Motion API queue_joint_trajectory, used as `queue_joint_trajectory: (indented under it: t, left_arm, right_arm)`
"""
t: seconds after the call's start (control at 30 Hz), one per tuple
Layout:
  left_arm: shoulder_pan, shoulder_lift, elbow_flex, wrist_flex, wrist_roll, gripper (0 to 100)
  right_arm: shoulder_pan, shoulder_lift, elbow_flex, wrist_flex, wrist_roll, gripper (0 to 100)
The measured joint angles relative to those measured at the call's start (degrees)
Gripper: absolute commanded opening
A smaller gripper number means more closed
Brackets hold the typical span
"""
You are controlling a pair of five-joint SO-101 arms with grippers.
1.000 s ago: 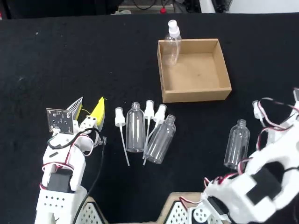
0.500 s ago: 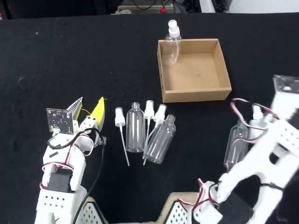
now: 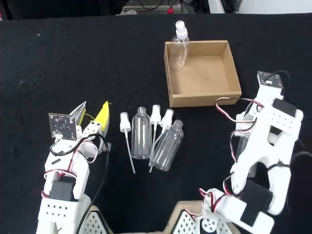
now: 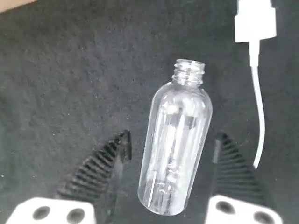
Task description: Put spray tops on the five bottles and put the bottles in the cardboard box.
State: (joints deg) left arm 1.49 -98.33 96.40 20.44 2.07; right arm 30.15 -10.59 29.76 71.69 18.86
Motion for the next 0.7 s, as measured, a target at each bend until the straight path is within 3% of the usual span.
queue_joint_trajectory:
  t: [0.23, 0.7]
  left_arm:
    - [0.0, 0.0, 0.0, 0.0, 0.0, 20]
    - [0.0, 0.0, 0.0, 0.0, 0.0, 20]
  right_arm:
    - [2.0, 6.0, -14.2, -0.3, 0.4, 23.9]
    - [4.6, 42.1, -43.5, -0.3, 5.0, 24.0]
